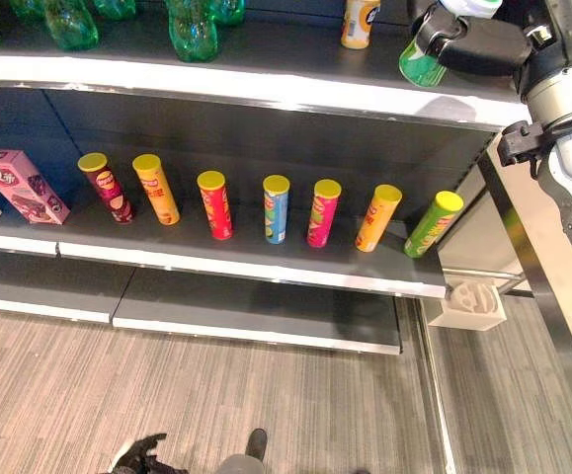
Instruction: Put the goods on the table back onto the shelves and tidy them up.
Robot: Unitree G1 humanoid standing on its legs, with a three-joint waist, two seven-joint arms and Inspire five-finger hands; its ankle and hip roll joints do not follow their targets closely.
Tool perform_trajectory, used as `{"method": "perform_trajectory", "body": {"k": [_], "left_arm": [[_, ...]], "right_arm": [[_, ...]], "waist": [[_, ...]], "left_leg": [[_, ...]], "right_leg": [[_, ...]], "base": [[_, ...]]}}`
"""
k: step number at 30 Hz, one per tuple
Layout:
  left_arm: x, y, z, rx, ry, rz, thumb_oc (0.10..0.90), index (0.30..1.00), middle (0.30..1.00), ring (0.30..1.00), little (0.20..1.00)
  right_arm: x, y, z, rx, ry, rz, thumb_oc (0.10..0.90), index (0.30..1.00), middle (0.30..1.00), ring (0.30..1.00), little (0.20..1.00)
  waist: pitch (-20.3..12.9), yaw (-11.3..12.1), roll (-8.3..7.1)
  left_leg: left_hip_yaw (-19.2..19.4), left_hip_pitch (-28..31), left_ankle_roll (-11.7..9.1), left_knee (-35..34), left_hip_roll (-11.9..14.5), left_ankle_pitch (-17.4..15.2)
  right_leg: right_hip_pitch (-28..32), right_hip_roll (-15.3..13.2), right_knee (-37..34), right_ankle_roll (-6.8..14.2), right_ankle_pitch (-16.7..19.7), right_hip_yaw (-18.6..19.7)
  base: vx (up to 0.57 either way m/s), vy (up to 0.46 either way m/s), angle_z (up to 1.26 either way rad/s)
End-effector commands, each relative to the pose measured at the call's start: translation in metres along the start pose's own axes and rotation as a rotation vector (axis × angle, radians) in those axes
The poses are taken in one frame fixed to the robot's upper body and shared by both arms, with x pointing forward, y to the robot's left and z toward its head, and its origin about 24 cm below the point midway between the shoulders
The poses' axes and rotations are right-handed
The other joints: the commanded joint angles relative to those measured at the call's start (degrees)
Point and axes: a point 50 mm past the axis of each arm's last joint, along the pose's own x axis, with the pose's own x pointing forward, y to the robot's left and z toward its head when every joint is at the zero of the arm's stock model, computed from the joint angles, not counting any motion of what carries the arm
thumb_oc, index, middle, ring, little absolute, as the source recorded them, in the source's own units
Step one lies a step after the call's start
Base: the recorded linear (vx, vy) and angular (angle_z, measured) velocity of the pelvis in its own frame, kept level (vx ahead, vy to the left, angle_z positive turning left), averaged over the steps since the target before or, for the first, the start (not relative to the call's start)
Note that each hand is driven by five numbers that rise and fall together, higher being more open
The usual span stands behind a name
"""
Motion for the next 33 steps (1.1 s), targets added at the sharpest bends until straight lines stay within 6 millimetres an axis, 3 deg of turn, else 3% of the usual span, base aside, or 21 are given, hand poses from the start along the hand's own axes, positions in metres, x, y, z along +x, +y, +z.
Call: {"method": "perform_trajectory", "body": {"k": [1, 8, 16, 33], "left_arm": [[-0.004, -0.007, -0.010, 0.050, 0.006, -0.032, 0.800, 0.900, 0.900, 0.900, 0.900], [-0.006, -0.023, -0.020, 0.059, 0.051, -0.072, 0.800, 0.900, 0.900, 0.900, 0.900], [-0.008, -0.022, -0.034, 0.072, 0.110, -0.055, 0.800, 0.900, 0.900, 0.900, 0.900], [-0.006, -0.018, -0.021, 0.044, 0.052, -0.042, 0.800, 0.900, 0.900, 0.900, 0.900]], "right_arm": [[0.026, -0.038, 0.061, -0.013, -0.211, -0.144, 0.400, 0.300, 0.300, 0.300, 0.300], [0.033, -0.038, 0.053, -0.030, -0.157, -0.158, 0.400, 0.300, 0.300, 0.300, 0.300], [0.031, -0.038, 0.045, -0.070, -0.123, -0.165, 0.400, 0.300, 0.300, 0.300, 0.300], [0.027, -0.044, 0.019, -0.080, -0.014, -0.206, 0.400, 0.300, 0.300, 0.300, 0.300]], "waist": [[-5.03, 2.47, -0.61], [-5.53, 2.97, -1.95], [-5.27, 3.81, -2.78], [-3.80, 5.27, -4.24]], "left_leg": [[1.73, 1.07, -4.05, 0.19, 3.88, -5.39], [-0.26, 1.35, -4.51, 0.15, 4.64, -5.64], [-1.51, 0.13, -4.73, 0.14, 4.77, -5.29], [-2.26, -0.99, -4.61, 0.14, 4.67, -5.64]], "right_leg": [[0.21, 0.51, 1.45, 1.93, -1.07, -3.46], [2.30, 0.81, 1.29, 1.66, -2.21, -6.34], [2.43, 0.58, 1.23, 1.86, -2.35, -9.00], [2.34, -0.15, 1.37, 2.33, -2.01, -11.10]], "base": [[0.09, -0.058, 0.15], [0.07, -0.047, 0.19], [0.03, -0.017, 0.11], [0.01, -0.003, 0.07]]}}
